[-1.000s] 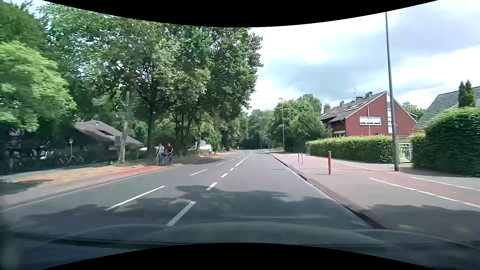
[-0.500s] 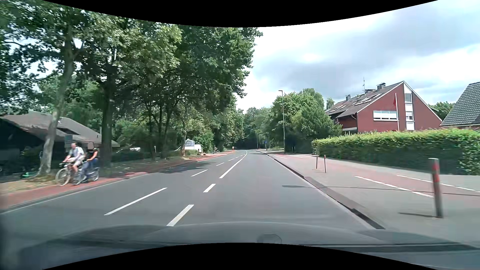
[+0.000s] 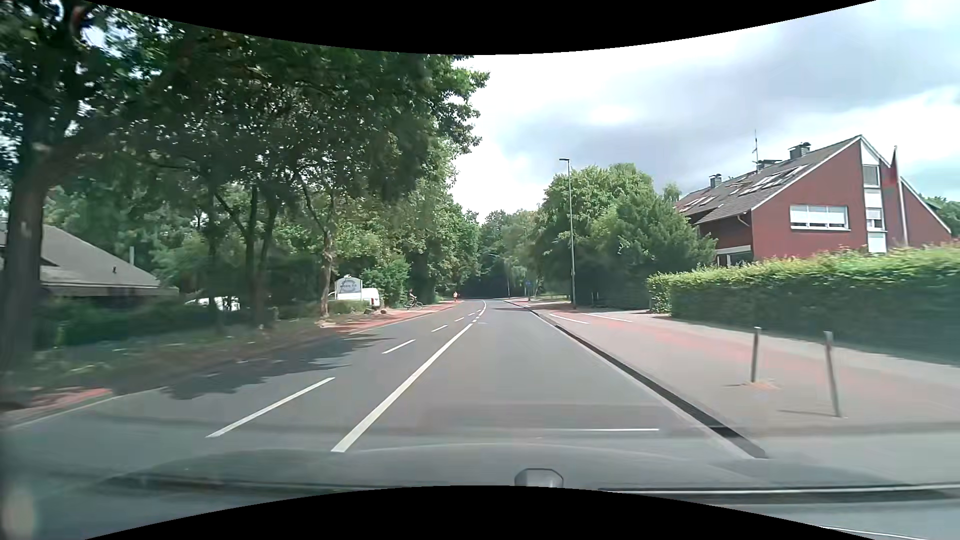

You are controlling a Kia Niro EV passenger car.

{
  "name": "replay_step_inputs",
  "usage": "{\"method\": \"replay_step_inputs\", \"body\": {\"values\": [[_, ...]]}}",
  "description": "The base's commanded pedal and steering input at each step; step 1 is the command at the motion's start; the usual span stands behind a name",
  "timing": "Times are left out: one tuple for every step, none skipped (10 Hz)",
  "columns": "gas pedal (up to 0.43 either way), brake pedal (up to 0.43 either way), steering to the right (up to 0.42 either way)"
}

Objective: Follow the waypoints while adhering to traffic rules and regulations

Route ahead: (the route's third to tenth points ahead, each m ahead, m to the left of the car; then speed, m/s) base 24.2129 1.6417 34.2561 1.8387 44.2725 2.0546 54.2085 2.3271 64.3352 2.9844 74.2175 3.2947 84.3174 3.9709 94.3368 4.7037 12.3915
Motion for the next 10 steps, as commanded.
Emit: {"method": "replay_step_inputs", "body": {"values": [[0.150, 0.018, 0.006], [0.150, 0.018, 0.005], [0.150, 0.018, 0.003], [0.150, 0.018, 0.001], [0.150, 0.018, 0.000], [0.150, 0.018, -0.001], [0.150, 0.018, -0.002], [0.150, 0.018, -0.004], [0.150, 0.018, -0.005], [0.150, 0.018, -0.007]]}}
